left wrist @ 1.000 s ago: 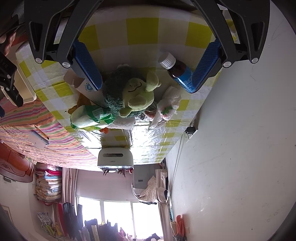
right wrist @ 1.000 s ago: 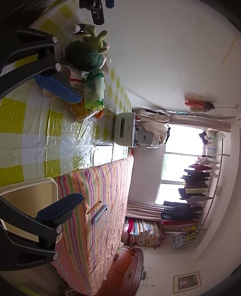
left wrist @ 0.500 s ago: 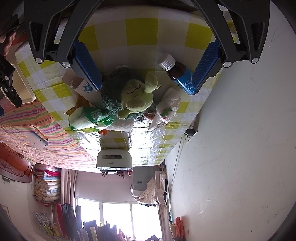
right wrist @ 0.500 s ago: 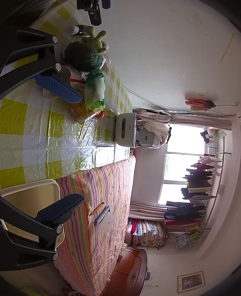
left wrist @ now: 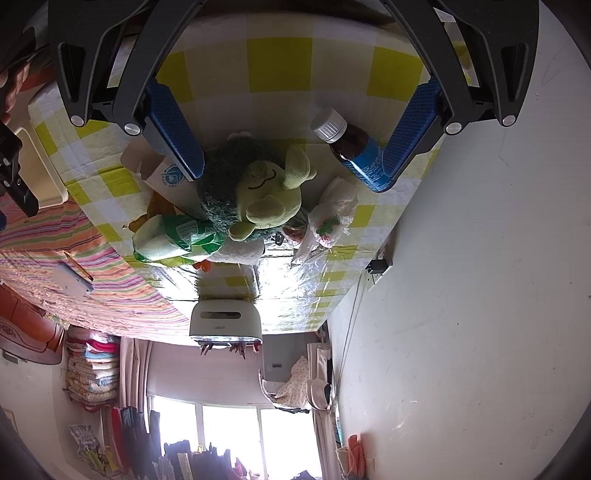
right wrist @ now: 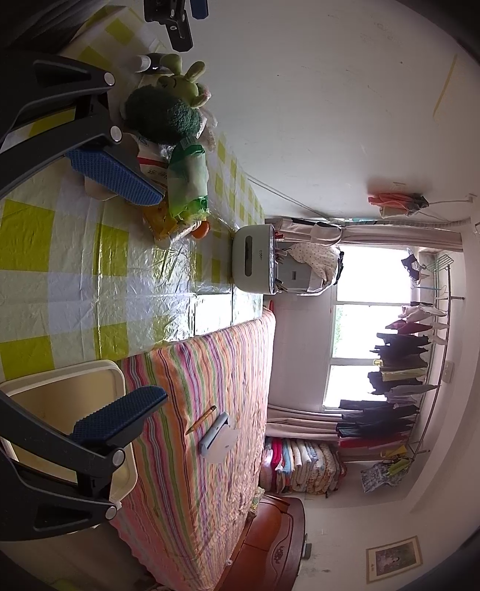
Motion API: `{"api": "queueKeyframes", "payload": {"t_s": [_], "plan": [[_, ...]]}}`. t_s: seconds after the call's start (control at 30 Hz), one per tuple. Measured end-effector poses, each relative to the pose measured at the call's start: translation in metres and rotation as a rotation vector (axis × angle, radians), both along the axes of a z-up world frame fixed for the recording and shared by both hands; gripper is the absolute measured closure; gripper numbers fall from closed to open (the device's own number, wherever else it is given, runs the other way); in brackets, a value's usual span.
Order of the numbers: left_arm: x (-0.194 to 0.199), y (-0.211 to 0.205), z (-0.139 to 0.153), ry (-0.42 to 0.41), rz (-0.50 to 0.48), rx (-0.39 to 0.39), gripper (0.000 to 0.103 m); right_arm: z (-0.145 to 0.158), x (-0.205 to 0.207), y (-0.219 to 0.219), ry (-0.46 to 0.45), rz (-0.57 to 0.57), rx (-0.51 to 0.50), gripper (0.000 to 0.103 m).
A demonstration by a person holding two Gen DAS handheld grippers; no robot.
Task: Collect trash
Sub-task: 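Move the left tool toward the blue bottle with white cap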
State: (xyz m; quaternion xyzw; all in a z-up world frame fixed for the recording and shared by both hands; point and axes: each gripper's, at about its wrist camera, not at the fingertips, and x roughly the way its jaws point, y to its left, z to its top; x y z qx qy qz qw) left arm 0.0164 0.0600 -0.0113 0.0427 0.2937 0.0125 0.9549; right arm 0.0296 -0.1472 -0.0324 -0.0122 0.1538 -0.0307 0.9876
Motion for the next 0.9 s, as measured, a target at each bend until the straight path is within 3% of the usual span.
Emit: {"api": "queueKeyframes", "payload": {"t_s": [0.57,0.9], "plan": [[0.003,-0.001,-0.003,0.011,0.006,0.010,0.007,0.001,-0.003,-0.001,0.000,0.010,0.002,0.007],[0.013,0.019,-0.008,0.072,0.036,-0.097,0.007,0.001,-0.002,0.000,0.002,0.011,0.000,0.007]]}}
